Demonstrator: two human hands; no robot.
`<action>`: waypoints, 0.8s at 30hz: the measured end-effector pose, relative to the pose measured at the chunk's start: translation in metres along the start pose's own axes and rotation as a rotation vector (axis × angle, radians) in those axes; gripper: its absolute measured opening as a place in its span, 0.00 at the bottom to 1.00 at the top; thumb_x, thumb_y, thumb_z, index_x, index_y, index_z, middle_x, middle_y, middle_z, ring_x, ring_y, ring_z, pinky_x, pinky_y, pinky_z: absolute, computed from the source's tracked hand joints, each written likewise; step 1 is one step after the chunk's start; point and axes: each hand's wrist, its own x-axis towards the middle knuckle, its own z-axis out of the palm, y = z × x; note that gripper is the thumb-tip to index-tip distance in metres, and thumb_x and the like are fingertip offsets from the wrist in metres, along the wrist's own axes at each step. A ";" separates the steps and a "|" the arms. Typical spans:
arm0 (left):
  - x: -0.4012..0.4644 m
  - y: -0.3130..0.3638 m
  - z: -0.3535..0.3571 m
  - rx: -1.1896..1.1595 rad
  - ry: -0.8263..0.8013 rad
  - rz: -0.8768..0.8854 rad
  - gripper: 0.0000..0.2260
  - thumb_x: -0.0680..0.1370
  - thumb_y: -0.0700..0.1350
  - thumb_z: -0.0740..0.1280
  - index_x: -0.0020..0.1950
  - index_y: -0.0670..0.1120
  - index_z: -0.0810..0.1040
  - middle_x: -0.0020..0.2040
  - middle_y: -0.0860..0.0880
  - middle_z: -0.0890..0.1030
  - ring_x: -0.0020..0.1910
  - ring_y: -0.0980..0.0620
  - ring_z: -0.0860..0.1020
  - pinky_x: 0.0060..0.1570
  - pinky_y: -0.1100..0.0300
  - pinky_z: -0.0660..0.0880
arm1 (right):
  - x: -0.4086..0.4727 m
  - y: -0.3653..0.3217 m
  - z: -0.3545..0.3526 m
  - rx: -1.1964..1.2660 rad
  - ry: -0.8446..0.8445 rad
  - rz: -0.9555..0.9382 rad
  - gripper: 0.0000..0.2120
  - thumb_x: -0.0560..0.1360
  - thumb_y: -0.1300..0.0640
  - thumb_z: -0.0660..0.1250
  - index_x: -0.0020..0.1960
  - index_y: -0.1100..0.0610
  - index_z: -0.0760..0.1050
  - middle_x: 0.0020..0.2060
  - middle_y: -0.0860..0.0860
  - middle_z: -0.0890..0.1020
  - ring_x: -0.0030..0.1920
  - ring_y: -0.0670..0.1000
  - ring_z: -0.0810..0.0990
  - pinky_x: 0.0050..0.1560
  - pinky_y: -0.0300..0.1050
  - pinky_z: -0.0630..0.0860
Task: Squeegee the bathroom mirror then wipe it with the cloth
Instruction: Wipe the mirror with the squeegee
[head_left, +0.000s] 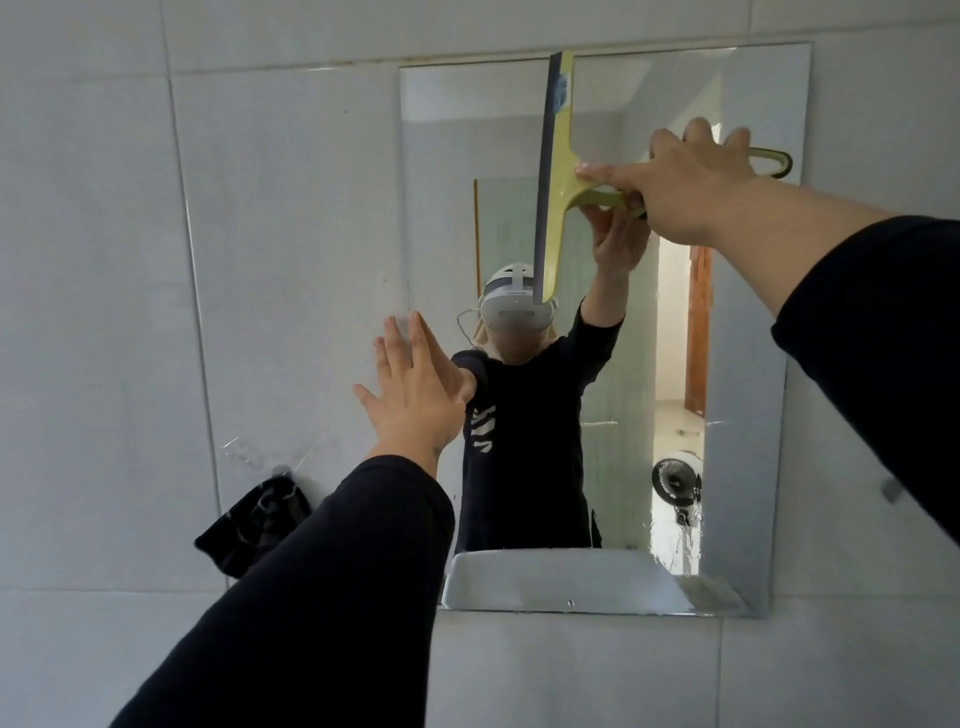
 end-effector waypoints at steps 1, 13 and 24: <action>-0.004 0.006 0.001 -0.017 0.019 -0.008 0.47 0.75 0.54 0.66 0.75 0.50 0.31 0.77 0.51 0.31 0.77 0.47 0.36 0.71 0.34 0.46 | 0.000 -0.001 -0.001 0.004 0.010 -0.015 0.29 0.80 0.56 0.54 0.73 0.30 0.50 0.60 0.60 0.70 0.62 0.64 0.65 0.62 0.62 0.62; -0.043 0.099 0.058 -0.102 0.095 0.135 0.49 0.74 0.60 0.66 0.76 0.48 0.31 0.76 0.45 0.29 0.75 0.45 0.32 0.74 0.38 0.44 | 0.013 0.002 0.014 0.158 0.187 -0.083 0.19 0.82 0.49 0.51 0.71 0.35 0.63 0.44 0.50 0.68 0.55 0.56 0.70 0.57 0.55 0.62; -0.042 0.099 0.061 -0.097 0.107 0.140 0.51 0.73 0.60 0.68 0.76 0.47 0.32 0.76 0.44 0.29 0.76 0.44 0.33 0.74 0.42 0.50 | 0.002 0.056 0.025 0.084 0.184 -0.038 0.20 0.82 0.51 0.49 0.71 0.35 0.62 0.44 0.51 0.69 0.54 0.57 0.70 0.54 0.54 0.62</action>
